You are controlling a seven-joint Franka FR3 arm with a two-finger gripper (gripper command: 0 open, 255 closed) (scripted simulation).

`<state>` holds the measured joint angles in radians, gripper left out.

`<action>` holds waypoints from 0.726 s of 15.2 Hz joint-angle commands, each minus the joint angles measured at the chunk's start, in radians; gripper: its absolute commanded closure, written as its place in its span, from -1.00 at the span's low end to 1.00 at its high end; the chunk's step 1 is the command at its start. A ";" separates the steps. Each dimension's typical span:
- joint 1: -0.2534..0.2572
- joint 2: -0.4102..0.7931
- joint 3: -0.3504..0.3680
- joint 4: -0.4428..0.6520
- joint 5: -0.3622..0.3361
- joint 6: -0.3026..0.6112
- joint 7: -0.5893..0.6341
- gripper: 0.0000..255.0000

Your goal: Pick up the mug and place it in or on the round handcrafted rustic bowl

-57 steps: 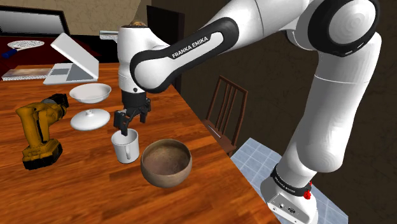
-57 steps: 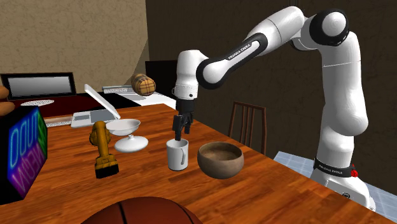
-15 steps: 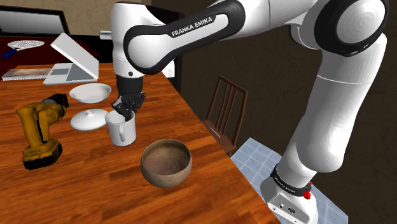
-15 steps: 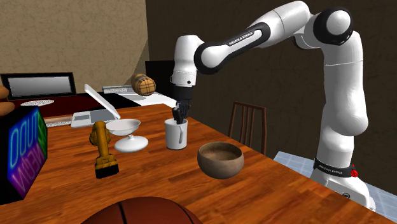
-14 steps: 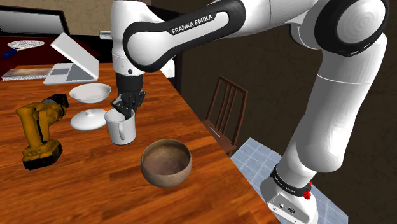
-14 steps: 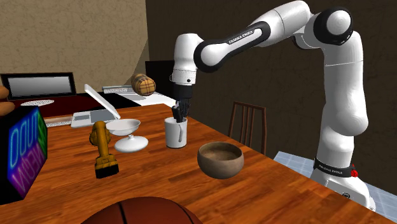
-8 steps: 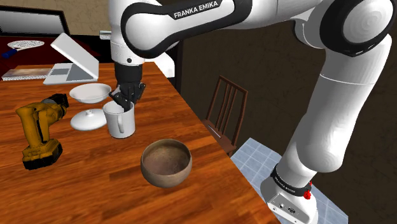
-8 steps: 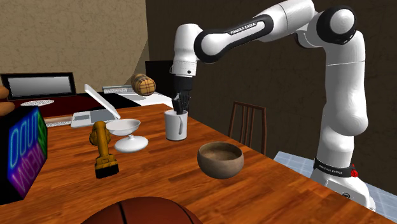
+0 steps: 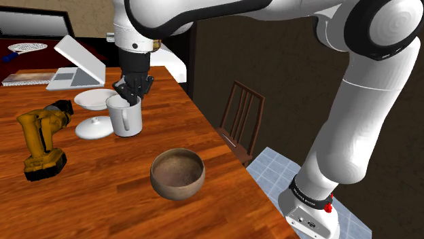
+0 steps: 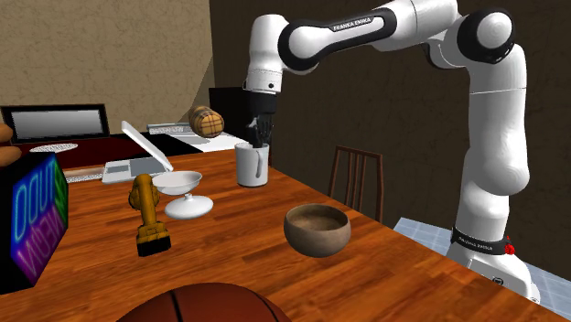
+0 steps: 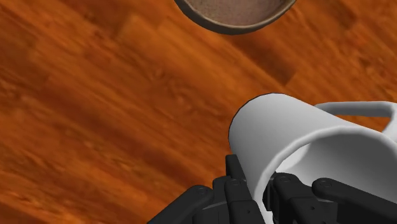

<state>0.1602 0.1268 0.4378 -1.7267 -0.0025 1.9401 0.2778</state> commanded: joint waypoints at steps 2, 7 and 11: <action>-0.009 -0.090 0.003 -0.086 0.041 0.004 -0.014 1.00; -0.005 -0.304 -0.005 -0.287 0.138 0.007 -0.051 1.00; 0.020 -0.471 -0.021 -0.422 0.205 -0.017 -0.073 1.00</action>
<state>0.1738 -0.3011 0.4224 -2.1119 0.1850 1.9286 0.2124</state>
